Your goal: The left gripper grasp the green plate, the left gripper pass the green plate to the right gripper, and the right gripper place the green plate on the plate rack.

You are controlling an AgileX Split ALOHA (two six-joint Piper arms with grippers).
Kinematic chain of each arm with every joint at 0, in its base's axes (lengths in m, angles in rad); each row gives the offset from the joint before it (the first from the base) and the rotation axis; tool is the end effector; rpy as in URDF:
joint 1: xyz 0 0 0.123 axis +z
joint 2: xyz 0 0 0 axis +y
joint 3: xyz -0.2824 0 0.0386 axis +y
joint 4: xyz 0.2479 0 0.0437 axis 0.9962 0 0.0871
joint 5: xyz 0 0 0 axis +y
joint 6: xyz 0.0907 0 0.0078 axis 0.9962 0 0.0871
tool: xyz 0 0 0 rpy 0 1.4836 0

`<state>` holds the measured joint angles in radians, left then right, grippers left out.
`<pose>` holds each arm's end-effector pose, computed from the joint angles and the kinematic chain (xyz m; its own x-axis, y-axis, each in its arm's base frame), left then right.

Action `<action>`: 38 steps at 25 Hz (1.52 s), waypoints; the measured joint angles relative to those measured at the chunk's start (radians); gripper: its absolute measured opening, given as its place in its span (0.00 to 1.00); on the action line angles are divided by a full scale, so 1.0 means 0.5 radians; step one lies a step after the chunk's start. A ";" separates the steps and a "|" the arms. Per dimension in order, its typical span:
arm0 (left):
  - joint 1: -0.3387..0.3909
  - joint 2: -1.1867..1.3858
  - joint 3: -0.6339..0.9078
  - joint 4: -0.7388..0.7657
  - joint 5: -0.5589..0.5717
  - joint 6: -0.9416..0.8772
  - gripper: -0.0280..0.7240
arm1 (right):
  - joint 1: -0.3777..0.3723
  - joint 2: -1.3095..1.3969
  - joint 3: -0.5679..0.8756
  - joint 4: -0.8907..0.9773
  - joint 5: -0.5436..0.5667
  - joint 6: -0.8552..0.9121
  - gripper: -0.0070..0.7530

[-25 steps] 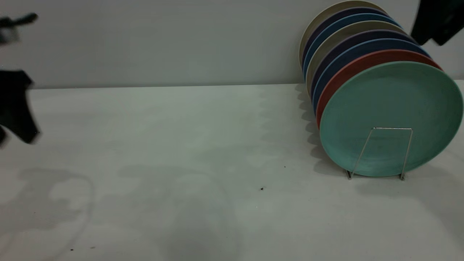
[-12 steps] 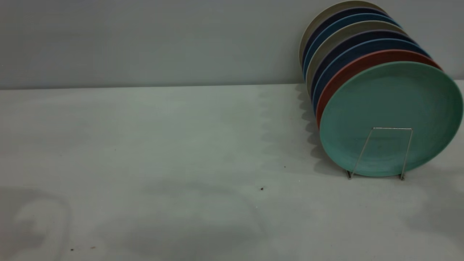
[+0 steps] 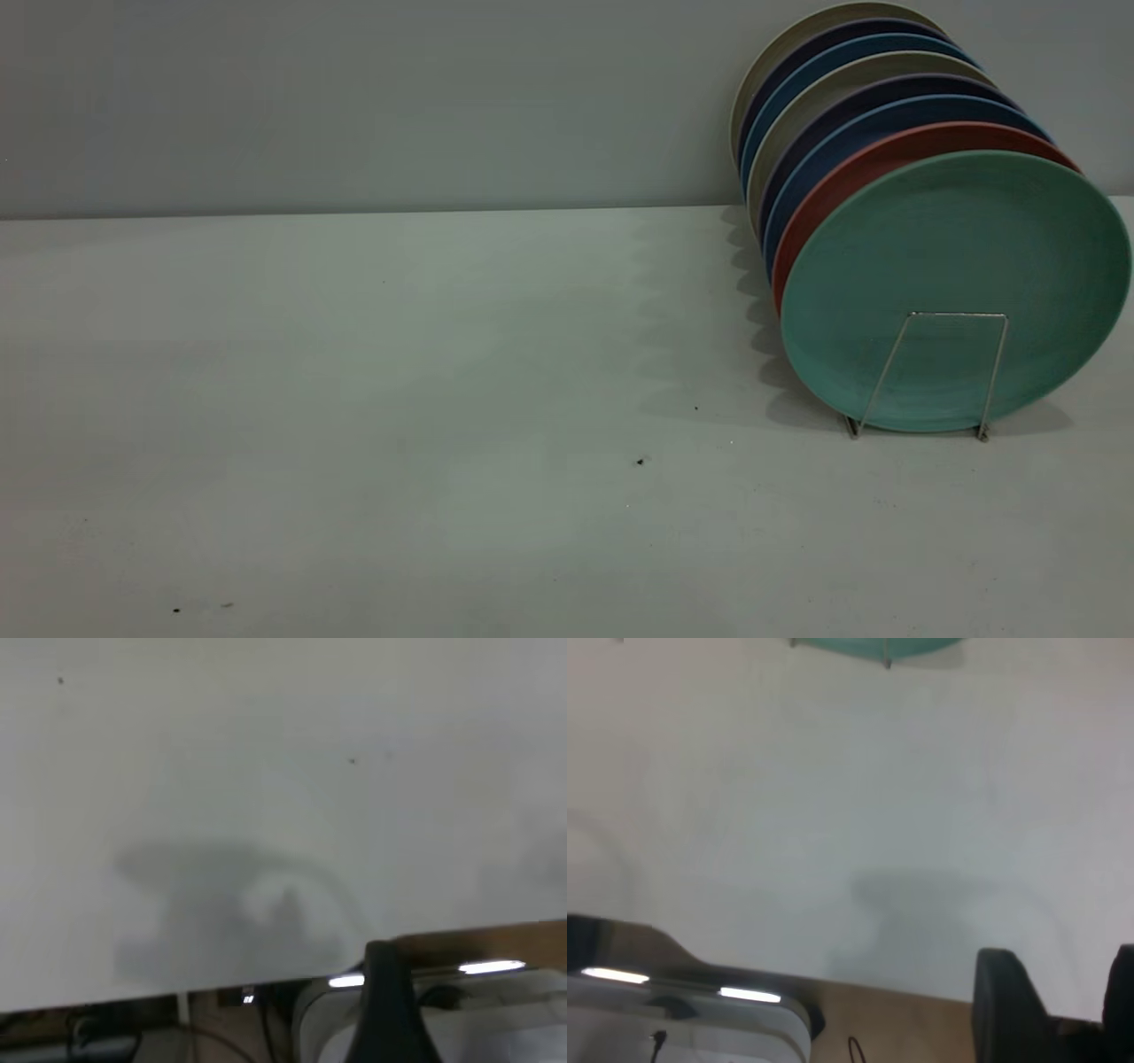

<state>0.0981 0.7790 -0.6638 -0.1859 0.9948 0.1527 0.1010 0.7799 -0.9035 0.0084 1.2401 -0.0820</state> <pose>0.1256 -0.0018 0.2873 -0.8450 -0.0329 -0.5337 0.0274 0.9941 -0.1048 0.1131 0.0122 0.3449 -0.8416 -0.1649 -0.5143 -0.1721 0.9845 -0.0340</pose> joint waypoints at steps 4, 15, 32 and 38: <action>0.000 -0.420 0.121 -0.002 0.140 -0.071 0.74 | 0.000 -0.384 0.327 0.051 -0.058 -0.006 0.38; 0.000 -1.210 0.137 0.107 0.333 -0.087 0.74 | 0.000 -1.224 0.846 0.089 -0.216 -0.091 0.38; -0.116 -1.284 0.355 0.256 0.270 -0.122 0.74 | 0.040 -1.550 0.846 0.051 -0.212 -0.095 0.35; -0.129 -1.284 0.355 0.298 0.270 -0.178 0.74 | 0.057 -1.550 0.846 0.008 -0.212 -0.043 0.34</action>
<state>0.0337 0.1368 -0.4862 -0.0369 1.1298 0.0636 0.1295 0.0051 -0.4807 0.0126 1.1343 -0.1033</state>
